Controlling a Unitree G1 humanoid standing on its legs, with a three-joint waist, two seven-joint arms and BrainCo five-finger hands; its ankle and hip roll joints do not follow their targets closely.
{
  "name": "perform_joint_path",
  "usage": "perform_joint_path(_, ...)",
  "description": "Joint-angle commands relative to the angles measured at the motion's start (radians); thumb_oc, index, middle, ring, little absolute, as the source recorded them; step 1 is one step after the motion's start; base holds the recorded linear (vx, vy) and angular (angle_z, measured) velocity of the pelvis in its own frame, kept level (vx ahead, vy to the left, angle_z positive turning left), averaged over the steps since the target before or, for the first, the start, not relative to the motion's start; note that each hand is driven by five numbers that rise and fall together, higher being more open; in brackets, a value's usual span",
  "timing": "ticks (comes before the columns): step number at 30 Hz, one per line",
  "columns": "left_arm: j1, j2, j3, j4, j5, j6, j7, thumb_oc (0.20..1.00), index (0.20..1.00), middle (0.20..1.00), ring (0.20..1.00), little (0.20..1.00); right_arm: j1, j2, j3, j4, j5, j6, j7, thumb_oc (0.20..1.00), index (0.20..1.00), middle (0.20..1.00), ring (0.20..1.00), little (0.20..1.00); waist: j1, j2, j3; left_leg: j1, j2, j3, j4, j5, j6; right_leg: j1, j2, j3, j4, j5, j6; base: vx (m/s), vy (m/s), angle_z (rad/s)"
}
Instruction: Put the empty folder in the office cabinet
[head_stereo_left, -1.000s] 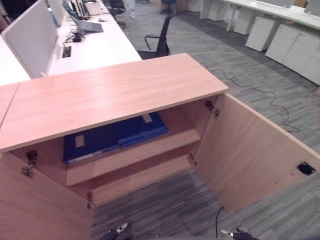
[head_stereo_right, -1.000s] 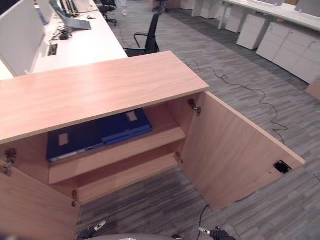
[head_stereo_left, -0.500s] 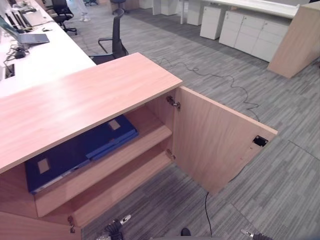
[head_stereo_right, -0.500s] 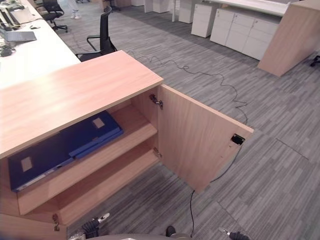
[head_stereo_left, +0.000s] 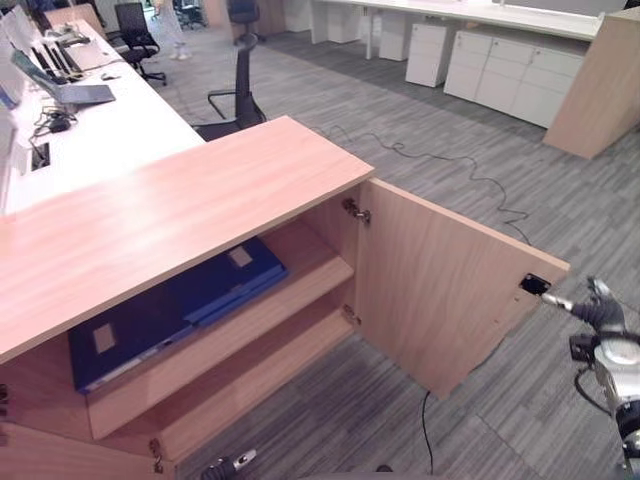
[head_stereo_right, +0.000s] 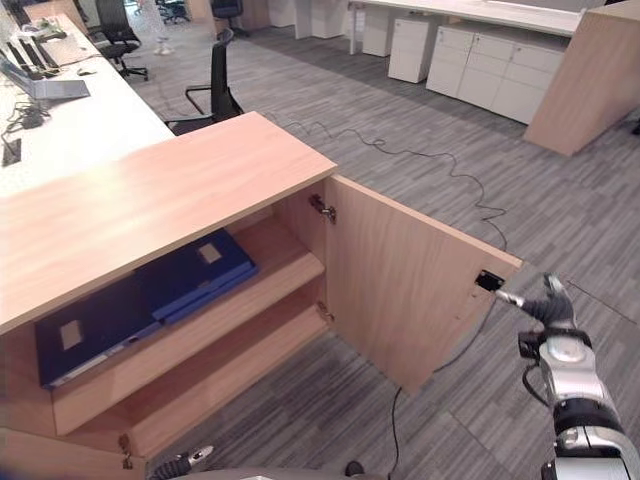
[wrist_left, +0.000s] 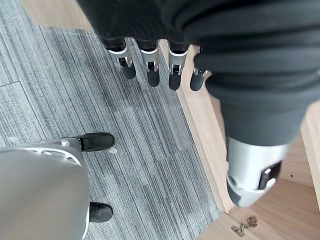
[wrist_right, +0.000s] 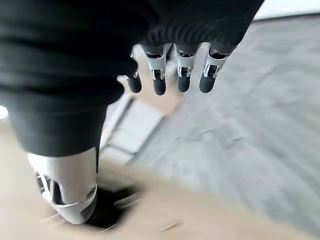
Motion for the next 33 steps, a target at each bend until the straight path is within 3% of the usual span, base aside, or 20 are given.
perform_joint_path(1, -0.028, 0.023, 0.028, 0.053, 0.029, -0.017, -0.006, 1.000, 1.000, 1.000, 1.000, 1.000, -0.057, 0.016, 0.048, -0.001, -0.003, -0.052, 0.014, 1.000, 1.000, 1.000, 1.000, 1.000, 0.003, -0.072, -0.014, -0.004, -0.012, -0.034, 0.003, -0.050, -0.023, 0.023, -0.010, -0.035, 0.007, -0.094, 0.071, 0.01, 0.002, -0.06)
perform_joint_path(12, -0.027, 0.018, 0.017, 0.069, 0.029, -0.007, 0.002, 1.000, 1.000, 1.000, 1.000, 1.000, -0.177, 0.082, 0.168, -0.076, 0.067, -0.070, 0.054, 1.000, 1.000, 1.000, 1.000, 1.000, 0.034, -0.077, -0.021, -0.004, -0.012, -0.043, 0.003, -0.044, -0.023, 0.024, -0.014, -0.048, 0.007, -0.093, 0.070, 0.00, 0.000, 0.00)
perform_joint_path(19, -0.030, 0.006, 0.033, 0.083, 0.021, 0.009, 0.013, 1.000, 1.000, 1.000, 1.000, 1.000, -0.113, 0.248, 0.337, -0.264, 0.152, -0.051, 0.180, 1.000, 1.000, 1.000, 1.000, 1.000, 0.043, -0.080, -0.025, -0.004, -0.009, -0.045, 0.003, -0.037, -0.025, 0.025, -0.011, -0.051, 0.007, -0.093, 0.064, 0.00, -0.001, -0.02)
perform_joint_path(24, -0.053, -0.008, 0.043, 0.080, 0.021, 0.017, 0.018, 1.000, 1.000, 1.000, 1.000, 1.000, -0.015, 0.390, 0.516, -0.495, 0.293, -0.034, 0.329, 1.000, 1.000, 1.000, 1.000, 1.000, 0.042, -0.080, -0.013, -0.012, -0.008, -0.045, 0.003, -0.029, -0.027, 0.019, -0.009, -0.053, 0.007, -0.092, 0.061, -0.03, 0.001, -0.18)
perform_joint_path(28, -0.051, -0.008, 0.051, 0.069, 0.025, 0.013, 0.004, 1.000, 1.000, 1.000, 1.000, 1.000, 0.050, 0.347, 0.591, -0.703, 0.416, 0.005, 0.465, 1.000, 1.000, 1.000, 1.000, 1.000, 0.042, -0.085, -0.012, -0.021, -0.004, -0.045, 0.003, -0.024, -0.030, 0.012, -0.011, -0.058, 0.007, -0.088, 0.063, -0.03, 0.008, -0.11)
perform_joint_path(33, -0.029, 0.002, 0.067, 0.093, 0.064, 0.018, -0.012, 1.000, 1.000, 1.000, 1.000, 1.000, 0.152, 0.276, 0.566, -0.786, 0.578, 0.065, 0.557, 1.000, 1.000, 1.000, 1.000, 1.000, 0.040, -0.091, -0.020, -0.023, -0.002, -0.045, 0.003, -0.023, -0.033, 0.011, -0.013, -0.065, 0.007, -0.089, 0.064, -0.02, 0.005, 0.19)
